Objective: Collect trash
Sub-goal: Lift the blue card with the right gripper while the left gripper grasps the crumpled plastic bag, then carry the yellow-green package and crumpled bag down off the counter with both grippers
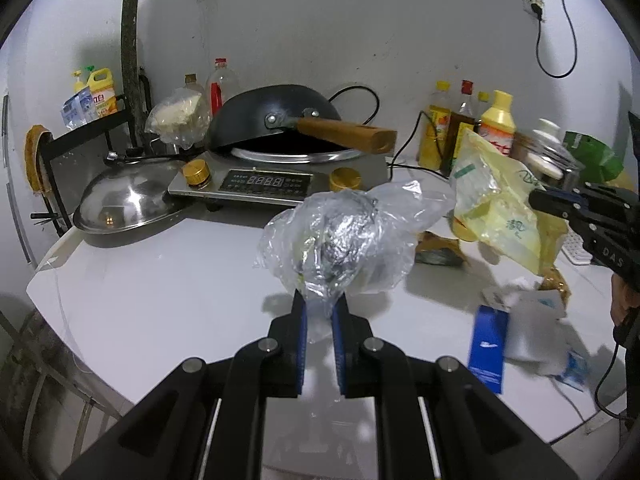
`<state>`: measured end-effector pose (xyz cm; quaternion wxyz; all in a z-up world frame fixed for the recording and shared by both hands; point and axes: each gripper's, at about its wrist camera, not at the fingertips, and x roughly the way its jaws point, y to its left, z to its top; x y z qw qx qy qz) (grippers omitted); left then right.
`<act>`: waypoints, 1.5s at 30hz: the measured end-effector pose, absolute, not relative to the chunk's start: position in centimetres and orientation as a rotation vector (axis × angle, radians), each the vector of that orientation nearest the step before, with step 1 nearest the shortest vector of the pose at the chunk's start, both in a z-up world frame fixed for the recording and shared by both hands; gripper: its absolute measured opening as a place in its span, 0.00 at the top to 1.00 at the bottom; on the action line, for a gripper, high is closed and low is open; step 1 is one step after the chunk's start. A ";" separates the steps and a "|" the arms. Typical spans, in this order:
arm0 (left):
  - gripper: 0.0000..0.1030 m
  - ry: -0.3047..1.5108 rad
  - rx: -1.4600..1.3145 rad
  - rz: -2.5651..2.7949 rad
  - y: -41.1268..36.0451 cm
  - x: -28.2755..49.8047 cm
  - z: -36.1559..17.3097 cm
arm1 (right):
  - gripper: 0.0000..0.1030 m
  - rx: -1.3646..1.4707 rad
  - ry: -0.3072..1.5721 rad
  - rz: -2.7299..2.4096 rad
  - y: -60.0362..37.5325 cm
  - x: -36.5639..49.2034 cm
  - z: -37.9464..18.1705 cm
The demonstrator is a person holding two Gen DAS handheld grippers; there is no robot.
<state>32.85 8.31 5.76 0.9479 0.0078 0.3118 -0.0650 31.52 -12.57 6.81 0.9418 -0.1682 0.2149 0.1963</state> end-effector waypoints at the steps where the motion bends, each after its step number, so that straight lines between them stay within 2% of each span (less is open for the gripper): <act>1: 0.90 0.630 0.018 -0.135 8.1 32.3 6.0 | 0.97 -0.345 0.434 0.401 -12.7 31.0 7.1; 17: 0.90 0.602 0.022 -0.153 6.1 25.5 7.0 | 0.97 -0.348 0.401 0.433 -13.1 23.9 8.6; 45: 0.90 0.640 -0.006 -0.129 4.2 16.2 3.4 | 0.97 -0.347 0.434 0.492 -14.7 15.4 4.7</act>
